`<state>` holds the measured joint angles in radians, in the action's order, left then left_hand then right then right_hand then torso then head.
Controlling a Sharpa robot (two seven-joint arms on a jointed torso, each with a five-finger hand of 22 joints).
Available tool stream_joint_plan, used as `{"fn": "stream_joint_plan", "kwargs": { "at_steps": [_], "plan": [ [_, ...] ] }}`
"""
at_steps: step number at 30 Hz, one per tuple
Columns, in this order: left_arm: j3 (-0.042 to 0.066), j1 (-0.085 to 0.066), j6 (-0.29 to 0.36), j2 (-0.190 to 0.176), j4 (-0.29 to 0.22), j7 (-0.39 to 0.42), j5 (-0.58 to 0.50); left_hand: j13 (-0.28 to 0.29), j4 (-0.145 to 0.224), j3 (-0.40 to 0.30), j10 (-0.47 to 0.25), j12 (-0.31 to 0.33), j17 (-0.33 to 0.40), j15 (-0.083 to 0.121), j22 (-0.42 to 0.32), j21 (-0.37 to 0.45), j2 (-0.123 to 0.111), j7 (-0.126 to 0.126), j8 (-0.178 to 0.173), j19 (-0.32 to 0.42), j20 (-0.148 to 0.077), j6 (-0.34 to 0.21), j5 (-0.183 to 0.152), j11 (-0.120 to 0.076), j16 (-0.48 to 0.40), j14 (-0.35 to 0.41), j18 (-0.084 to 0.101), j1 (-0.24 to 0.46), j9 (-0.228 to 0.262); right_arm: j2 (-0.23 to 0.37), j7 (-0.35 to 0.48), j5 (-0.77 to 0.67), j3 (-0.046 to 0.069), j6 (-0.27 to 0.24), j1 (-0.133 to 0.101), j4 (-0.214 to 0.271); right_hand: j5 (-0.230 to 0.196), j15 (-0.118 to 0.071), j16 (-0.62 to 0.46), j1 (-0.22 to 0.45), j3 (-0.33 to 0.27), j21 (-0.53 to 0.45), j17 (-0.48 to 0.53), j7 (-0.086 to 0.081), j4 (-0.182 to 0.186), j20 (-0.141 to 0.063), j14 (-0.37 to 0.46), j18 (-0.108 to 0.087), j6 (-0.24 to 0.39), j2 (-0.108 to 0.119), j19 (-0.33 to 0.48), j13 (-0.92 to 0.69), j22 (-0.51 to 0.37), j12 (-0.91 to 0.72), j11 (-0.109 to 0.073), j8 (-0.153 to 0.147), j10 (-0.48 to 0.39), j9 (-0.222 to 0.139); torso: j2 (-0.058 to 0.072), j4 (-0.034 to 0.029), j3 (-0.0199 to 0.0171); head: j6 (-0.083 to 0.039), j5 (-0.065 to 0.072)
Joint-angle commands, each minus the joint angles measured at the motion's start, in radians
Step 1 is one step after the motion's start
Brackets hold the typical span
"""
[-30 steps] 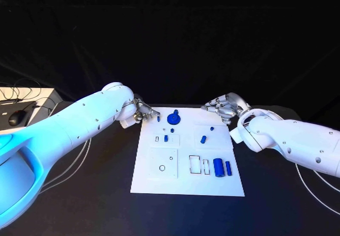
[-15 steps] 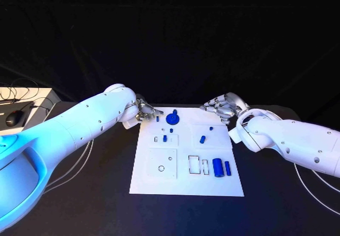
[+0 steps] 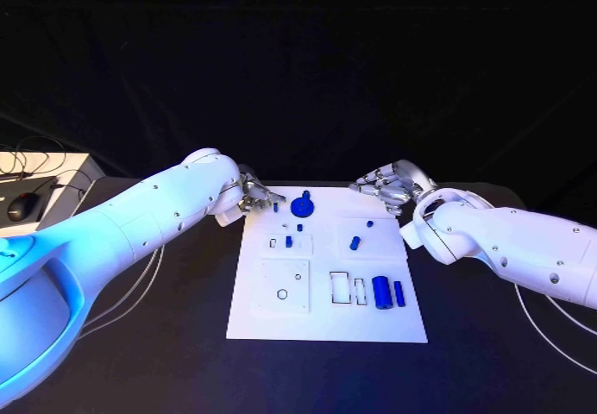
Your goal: Assemble the parts on the task board
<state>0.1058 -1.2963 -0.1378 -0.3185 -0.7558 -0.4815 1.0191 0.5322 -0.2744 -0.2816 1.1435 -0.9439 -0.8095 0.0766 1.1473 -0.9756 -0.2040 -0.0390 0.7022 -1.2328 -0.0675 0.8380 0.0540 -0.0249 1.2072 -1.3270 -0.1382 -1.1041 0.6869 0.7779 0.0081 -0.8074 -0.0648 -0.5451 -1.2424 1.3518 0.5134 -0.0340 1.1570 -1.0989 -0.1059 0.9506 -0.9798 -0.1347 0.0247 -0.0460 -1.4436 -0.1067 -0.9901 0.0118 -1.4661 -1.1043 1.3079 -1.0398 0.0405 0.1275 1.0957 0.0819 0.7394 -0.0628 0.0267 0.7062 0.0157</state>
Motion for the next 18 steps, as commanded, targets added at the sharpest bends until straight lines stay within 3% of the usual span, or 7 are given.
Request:
{"fn": "stream_joint_plan", "kwargs": {
  "at_steps": [1, 18],
  "plan": [
    [0.000, -0.001, 0.003, 0.005, 0.001, 0.024, 0.012, -0.002, 0.009, 0.002, -0.005, -0.003, 0.001, -0.001, 0.001, 0.002, 0.000, -0.006, -0.002, 0.000, 0.006, 0.002, -0.002, -0.002, 0.004, 0.006, 0.001, -0.011, -0.002, -0.001, 0.009, -0.013, 0.001, -0.001, -0.001, 0.002, 0.003, -0.005, -0.001, 0.005, -0.003, -0.006, -0.002, -0.009, -0.005, -0.006, 0.003, -0.007, -0.001, -0.008, -0.050, 0.000, 0.123, 0.003, 0.000, -0.002, -0.002, 0.001, 0.000, 0.0001, 0.0006, 0.001, 0.001],
    [-0.008, -0.001, -0.014, 0.011, 0.007, 0.025, 0.015, -0.007, 0.025, 0.002, -0.004, -0.004, 0.000, 0.000, 0.004, 0.001, 0.017, -0.004, 0.001, 0.002, 0.009, 0.010, -0.003, -0.003, 0.008, 0.007, 0.000, -0.035, -0.009, -0.003, 0.006, -0.011, 0.001, 0.000, -0.004, 0.004, 0.003, -0.005, -0.001, 0.005, -0.003, -0.006, -0.002, -0.009, -0.005, -0.006, 0.003, -0.007, -0.001, -0.008, -0.050, 0.000, 0.123, 0.003, 0.000, -0.002, -0.002, 0.001, 0.002, -0.0003, 0.0022, 0.004, 0.004]
  ]
}}
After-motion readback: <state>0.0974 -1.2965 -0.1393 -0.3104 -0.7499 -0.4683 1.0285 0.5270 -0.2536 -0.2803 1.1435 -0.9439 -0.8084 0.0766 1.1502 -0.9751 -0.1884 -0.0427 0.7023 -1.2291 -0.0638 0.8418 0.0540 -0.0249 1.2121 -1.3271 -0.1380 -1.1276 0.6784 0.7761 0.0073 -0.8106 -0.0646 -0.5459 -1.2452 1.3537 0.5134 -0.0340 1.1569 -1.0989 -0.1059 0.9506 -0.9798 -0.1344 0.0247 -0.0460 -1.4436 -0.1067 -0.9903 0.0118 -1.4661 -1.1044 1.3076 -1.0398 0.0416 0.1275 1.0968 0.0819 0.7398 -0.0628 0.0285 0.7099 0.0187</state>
